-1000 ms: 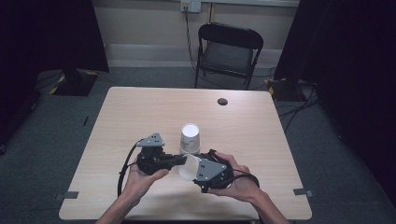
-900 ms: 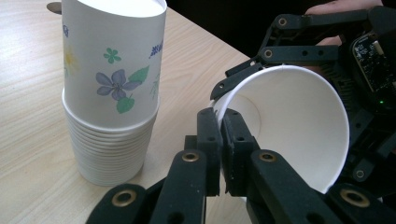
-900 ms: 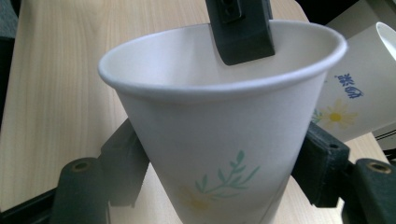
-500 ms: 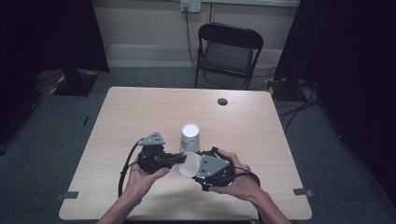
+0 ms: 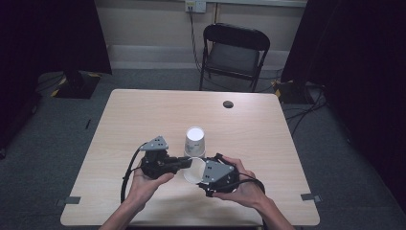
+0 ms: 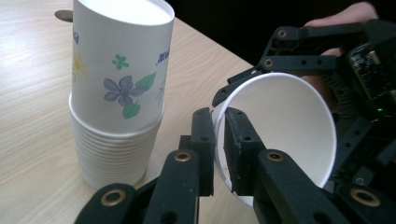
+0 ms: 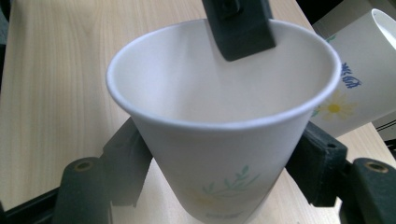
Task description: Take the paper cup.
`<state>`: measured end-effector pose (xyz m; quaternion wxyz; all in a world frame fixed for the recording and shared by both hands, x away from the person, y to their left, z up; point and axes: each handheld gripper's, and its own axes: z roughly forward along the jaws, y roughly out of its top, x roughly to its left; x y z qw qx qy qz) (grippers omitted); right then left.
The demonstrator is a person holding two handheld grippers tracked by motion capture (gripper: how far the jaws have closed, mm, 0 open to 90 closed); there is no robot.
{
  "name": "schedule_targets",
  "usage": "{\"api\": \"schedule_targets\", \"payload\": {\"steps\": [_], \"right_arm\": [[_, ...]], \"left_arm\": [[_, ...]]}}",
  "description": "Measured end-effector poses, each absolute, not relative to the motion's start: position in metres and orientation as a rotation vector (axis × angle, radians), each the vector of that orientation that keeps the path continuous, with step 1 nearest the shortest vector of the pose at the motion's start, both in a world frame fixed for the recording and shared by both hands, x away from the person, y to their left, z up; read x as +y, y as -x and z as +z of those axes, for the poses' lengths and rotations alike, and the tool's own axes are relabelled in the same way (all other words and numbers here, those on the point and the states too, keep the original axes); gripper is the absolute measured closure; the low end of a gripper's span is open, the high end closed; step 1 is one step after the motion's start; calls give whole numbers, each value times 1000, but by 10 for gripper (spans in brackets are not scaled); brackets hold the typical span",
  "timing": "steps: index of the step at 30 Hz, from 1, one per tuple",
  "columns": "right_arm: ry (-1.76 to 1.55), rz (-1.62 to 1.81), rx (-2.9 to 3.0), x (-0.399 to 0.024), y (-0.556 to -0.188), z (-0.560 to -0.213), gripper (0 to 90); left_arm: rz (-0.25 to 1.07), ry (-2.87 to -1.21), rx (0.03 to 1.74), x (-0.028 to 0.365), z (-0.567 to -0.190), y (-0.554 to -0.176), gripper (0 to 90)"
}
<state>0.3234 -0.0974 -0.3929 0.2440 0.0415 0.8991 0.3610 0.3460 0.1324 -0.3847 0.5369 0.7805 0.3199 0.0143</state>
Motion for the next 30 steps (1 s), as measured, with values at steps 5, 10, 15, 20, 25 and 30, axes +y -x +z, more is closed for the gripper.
{"api": "schedule_targets", "payload": {"steps": [5, 10, 15, 20, 25, 30], "right_arm": [[-176, 1066, 2460, -106, -328, -393, 303], [-278, 1146, 2473, -121, -333, -399, 304], [-385, 1209, 2464, -138, -339, -403, 304], [-543, 1236, 2424, -152, -348, -405, 307], [-661, 1291, 2399, -168, -358, -407, 311], [-767, 1325, 2323, -182, -367, -403, 312]], "left_arm": [[93, -1839, 768, 136, -382, -344, 680], [147, -1828, 774, 142, -379, -342, 502], [194, -1835, 776, 146, -379, -341, 420], [270, -1865, 787, 155, -382, -338, 378], [291, -1869, 796, 167, -388, -339, 387], [339, -1881, 860, 179, -395, -342, 343]]}}
